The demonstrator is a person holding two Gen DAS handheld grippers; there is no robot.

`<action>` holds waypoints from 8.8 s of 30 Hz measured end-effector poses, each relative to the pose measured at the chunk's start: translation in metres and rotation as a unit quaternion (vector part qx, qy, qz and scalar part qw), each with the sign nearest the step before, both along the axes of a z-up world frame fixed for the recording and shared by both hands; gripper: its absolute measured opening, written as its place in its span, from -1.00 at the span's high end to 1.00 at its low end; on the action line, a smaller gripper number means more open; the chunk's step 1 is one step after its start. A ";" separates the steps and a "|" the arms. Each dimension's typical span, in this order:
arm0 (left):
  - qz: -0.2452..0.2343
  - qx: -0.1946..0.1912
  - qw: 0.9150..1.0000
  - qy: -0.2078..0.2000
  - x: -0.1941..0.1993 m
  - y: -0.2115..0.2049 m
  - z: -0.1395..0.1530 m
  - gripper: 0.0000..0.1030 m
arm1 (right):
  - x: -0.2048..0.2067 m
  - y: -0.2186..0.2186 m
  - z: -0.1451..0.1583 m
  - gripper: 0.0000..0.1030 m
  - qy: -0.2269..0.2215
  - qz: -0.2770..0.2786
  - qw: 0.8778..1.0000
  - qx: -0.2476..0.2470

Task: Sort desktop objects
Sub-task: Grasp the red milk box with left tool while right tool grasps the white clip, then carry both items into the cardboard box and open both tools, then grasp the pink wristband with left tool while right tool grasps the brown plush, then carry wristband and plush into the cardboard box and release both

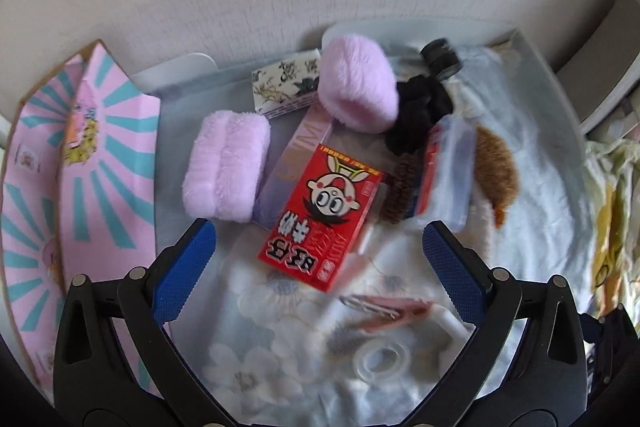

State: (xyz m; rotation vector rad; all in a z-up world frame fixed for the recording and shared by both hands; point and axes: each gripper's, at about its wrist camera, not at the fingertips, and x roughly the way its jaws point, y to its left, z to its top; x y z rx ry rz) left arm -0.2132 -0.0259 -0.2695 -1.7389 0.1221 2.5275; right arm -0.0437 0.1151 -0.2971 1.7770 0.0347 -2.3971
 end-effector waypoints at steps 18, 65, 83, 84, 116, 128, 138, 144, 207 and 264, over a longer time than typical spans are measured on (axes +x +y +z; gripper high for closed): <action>0.005 -0.017 1.000 -0.004 0.007 -0.002 -0.031 -0.64 | -0.004 -0.019 -0.021 -0.06 0.004 0.027 0.999 0.026; 0.013 0.017 0.998 0.065 0.059 -0.009 0.034 0.08 | 0.008 0.027 0.005 0.70 0.082 -0.036 0.992 -0.093; 0.029 0.016 0.995 0.093 0.078 -0.025 0.078 0.08 | -0.002 0.016 0.047 0.71 0.120 -0.013 0.988 -0.096; 0.033 0.017 0.995 0.098 0.079 -0.029 0.085 0.08 | -0.004 0.013 0.054 0.71 0.123 -0.009 0.988 -0.096; 0.223 -0.014 0.974 0.033 0.115 -0.228 0.063 0.08 | -0.146 -0.261 0.096 0.71 0.097 0.251 0.956 -0.114; 0.223 0.005 0.975 0.013 0.108 -0.239 0.040 0.04 | -0.171 -0.289 0.059 0.70 0.052 0.264 0.959 -0.090; 0.203 -0.040 0.978 0.026 0.109 -0.226 0.055 -0.99 | -0.176 -0.274 0.078 -0.31 0.085 0.235 0.964 -0.095; 0.226 -0.027 0.973 0.033 0.109 -0.233 0.070 -0.99 | -0.172 -0.252 0.091 -0.32 0.096 0.218 0.966 -0.096; 0.071 -0.026 0.997 -0.002 -0.049 -0.067 -0.007 -0.71 | -0.122 0.007 -0.010 -0.47 0.021 -0.002 1.000 0.002; 0.190 -0.015 0.975 0.116 0.061 -0.119 0.175 0.14 | -0.127 -0.042 0.146 0.40 0.129 0.082 0.988 -0.008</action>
